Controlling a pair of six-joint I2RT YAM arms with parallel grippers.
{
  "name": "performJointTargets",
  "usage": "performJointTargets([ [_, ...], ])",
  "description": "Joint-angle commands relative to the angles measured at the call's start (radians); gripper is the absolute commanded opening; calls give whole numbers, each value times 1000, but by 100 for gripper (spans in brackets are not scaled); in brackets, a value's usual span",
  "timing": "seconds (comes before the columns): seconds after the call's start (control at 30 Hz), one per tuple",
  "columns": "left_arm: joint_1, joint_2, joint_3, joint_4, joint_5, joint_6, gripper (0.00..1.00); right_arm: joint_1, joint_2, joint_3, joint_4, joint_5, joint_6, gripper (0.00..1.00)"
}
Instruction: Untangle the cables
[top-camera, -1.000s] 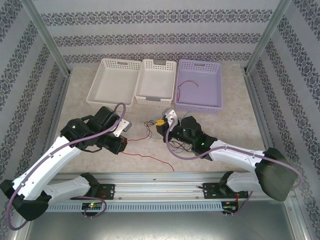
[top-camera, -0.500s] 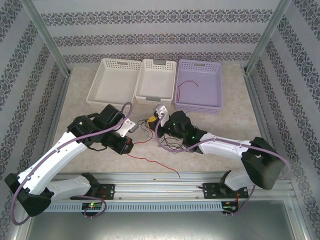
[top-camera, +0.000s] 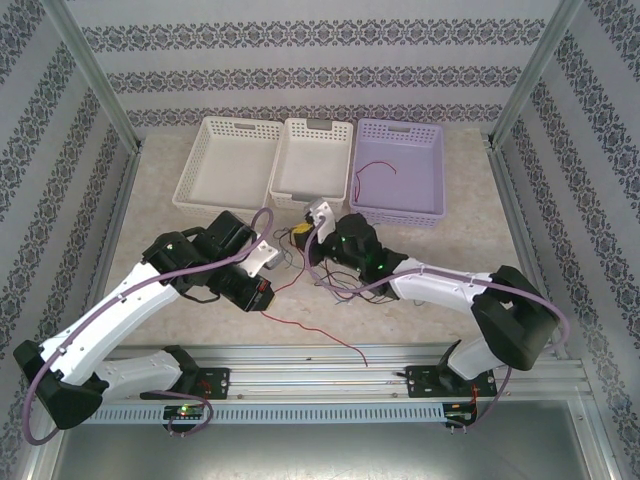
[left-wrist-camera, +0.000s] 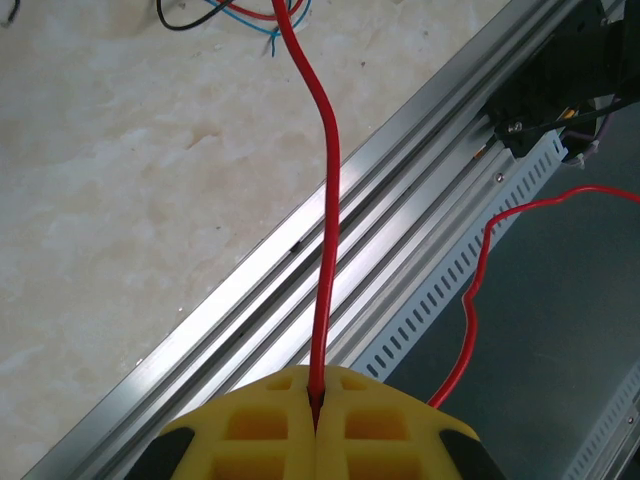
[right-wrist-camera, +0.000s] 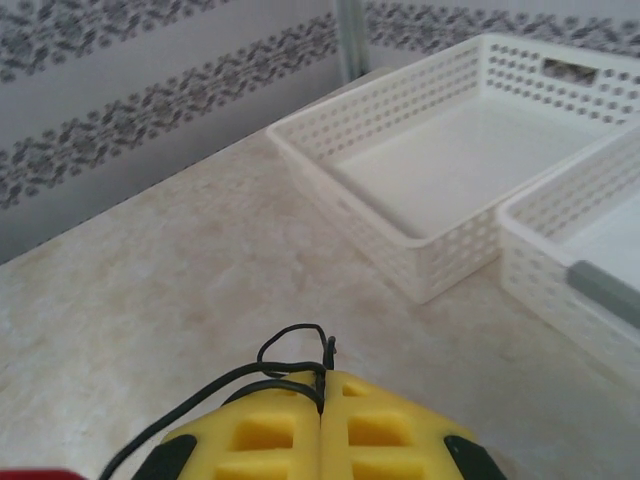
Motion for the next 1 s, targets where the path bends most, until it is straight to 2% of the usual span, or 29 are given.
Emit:
performJointTargets([
  [0.0,-12,-30,-23,-31,16,42,0,-56,-65,7,16,13,37,0],
  [0.37,-15,-42,-38,-39,68,55,0,-149,-124,20,-107,32,29,0],
  [0.57,-26,-28,-21,13,131,45,0,-141,-102,31,-60,-79,51,0],
  [0.63,-31,-21,-17,41,155,37,0,-127,-93,38,-60,-65,43,0],
  [0.73,-36,-30,-13,91,212,19,0,-130,-73,40,-67,20,51,0],
  [0.83,-37,-51,13,87,169,10,0,-161,-69,40,-119,103,78,0],
  [0.97,-37,-100,49,106,2,-32,0,-192,-143,-69,-78,190,108,0],
])
